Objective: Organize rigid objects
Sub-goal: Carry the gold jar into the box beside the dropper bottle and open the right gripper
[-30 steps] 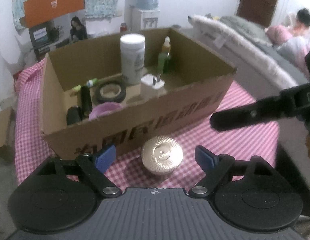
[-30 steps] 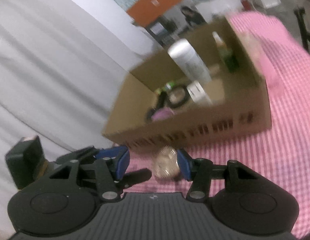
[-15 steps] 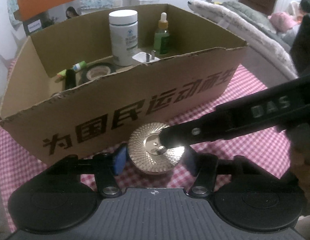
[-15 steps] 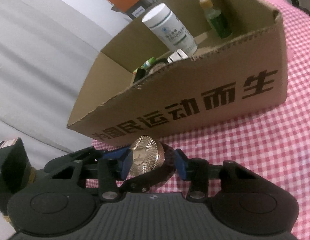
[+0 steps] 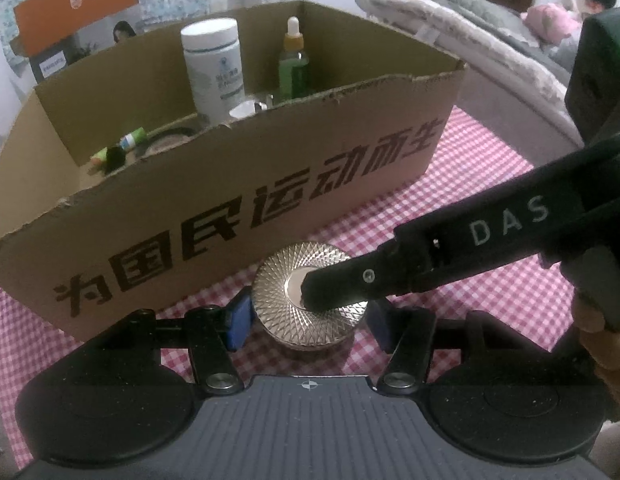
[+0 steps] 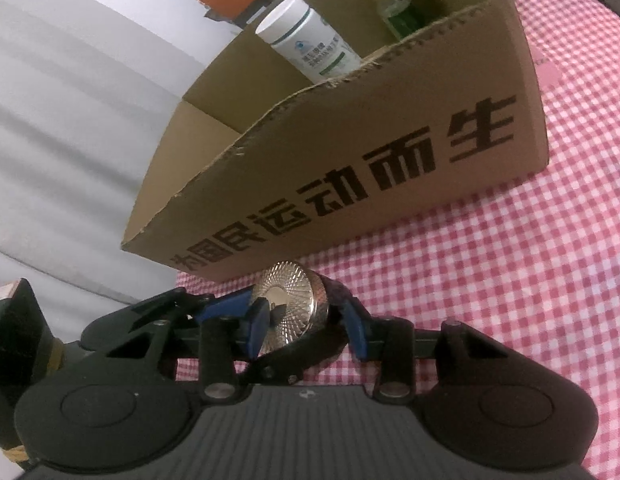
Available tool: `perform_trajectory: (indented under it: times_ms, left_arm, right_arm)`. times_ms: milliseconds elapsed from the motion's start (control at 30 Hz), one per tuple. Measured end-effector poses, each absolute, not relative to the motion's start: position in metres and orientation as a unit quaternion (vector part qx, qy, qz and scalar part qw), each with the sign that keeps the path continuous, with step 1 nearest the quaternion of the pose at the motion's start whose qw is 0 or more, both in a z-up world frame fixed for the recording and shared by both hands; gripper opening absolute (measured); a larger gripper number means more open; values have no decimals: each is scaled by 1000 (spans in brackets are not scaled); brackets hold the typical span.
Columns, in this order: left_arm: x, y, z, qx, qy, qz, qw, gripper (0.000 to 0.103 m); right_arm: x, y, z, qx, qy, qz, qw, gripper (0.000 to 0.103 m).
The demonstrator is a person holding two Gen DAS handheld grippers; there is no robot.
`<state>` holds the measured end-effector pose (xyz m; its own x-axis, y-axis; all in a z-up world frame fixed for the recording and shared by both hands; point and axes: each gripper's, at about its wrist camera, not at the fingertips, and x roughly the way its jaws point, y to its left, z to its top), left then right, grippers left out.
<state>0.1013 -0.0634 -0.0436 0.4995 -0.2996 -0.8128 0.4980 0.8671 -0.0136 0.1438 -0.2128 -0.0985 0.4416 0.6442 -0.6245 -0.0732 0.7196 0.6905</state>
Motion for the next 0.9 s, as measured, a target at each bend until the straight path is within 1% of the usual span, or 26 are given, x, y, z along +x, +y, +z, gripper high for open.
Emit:
perform_trajectory:
  times_ms: [233,900]
  left_arm:
    - [109,-66,-49,108,448,-225,858,58]
    - [97,-63,-42,105,446,-219,862,57]
  right_arm:
    - [148,-213,-100,299,476,226,796,47]
    - [141,-207,-94,289,471,233,800,47]
